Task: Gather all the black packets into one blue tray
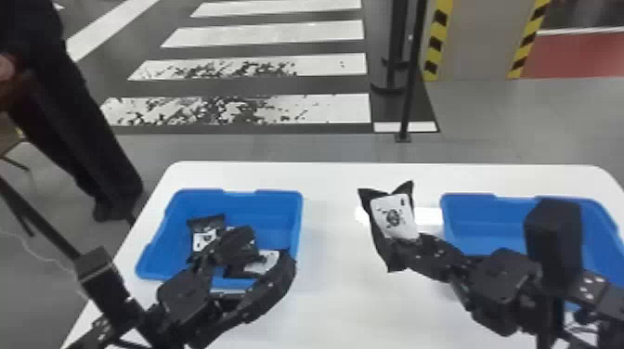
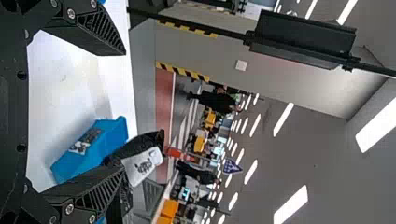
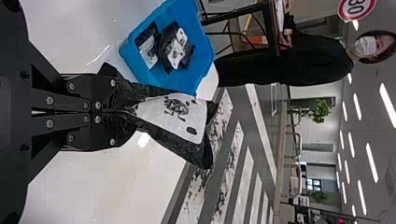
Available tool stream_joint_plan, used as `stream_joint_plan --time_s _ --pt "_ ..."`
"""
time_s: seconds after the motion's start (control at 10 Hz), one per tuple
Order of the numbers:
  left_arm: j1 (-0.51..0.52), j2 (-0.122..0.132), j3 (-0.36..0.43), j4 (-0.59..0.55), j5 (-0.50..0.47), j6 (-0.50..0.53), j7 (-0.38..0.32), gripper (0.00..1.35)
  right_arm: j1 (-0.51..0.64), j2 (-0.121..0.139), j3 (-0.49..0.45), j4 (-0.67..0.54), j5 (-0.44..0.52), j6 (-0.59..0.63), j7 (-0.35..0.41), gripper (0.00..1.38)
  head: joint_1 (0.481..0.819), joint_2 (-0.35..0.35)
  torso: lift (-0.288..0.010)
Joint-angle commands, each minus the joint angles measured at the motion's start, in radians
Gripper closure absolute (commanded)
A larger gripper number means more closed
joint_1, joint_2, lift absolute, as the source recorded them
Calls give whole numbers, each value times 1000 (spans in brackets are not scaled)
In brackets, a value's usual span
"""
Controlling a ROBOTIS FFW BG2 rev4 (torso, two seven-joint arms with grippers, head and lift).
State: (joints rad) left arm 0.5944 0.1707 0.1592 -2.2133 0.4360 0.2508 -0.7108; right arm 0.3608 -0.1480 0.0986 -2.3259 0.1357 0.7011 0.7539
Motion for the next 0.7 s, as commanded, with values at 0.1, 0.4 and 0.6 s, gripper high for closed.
stream_joint_plan --time_s 0.1,0.4,0.6 --pt "-135 7 -77 109 92 71 -16 162 -3 -5 25 -9 22 -7 31 1279 695 109 -110" --pt "-283 15 -181 283 206 83 -32 171 -15 -19 71 -36 64 -9 77 1279 695 73 -110" --pt "-344 18 -227 335 260 95 -44 182 -25 -24 93 -41 86 -9 99 1279 695 54 -110"
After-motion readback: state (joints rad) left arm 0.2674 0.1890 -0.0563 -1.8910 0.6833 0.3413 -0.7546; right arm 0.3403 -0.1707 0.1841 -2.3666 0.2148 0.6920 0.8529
